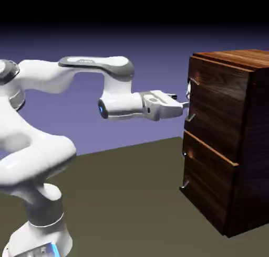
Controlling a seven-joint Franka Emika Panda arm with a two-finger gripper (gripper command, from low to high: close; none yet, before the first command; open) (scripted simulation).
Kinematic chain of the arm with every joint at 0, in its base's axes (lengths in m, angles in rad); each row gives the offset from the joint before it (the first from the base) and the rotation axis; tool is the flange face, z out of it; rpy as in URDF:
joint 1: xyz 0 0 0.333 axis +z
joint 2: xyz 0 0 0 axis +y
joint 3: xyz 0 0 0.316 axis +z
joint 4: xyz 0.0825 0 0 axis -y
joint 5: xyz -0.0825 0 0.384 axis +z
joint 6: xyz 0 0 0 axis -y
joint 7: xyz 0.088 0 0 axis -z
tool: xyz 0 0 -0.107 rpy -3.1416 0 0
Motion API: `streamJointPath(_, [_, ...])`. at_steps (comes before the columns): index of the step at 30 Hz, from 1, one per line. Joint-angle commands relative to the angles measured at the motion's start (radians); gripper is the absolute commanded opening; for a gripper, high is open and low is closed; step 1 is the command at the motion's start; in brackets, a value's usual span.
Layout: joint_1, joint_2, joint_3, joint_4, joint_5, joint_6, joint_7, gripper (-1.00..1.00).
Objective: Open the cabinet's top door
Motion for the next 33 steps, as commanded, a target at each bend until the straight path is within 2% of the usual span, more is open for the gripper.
streamJointPath(1, [-0.033, 0.011, 0.017, 0.025, 0.005, -0.006, -0.003, 0.00])
streamJointPath(2, [-0.033, 0.011, 0.017, 0.025, 0.005, -0.006, -0.003, -1.00])
streamJointPath(8, [0.118, 0.177, -0.117, -0.039, 0.007, -0.051, -0.211, -1.00])
streamJointPath(17, [0.327, 0.155, -0.435, -0.297, -0.371, -0.392, -0.102, -1.00])
streamJointPath(25, [0.314, 0.152, -0.688, -0.405, -0.719, -0.723, -0.067, -1.00])
streamJointPath(33, [0.213, 0.275, -0.904, -0.378, -1.067, -1.039, -0.117, -1.00])
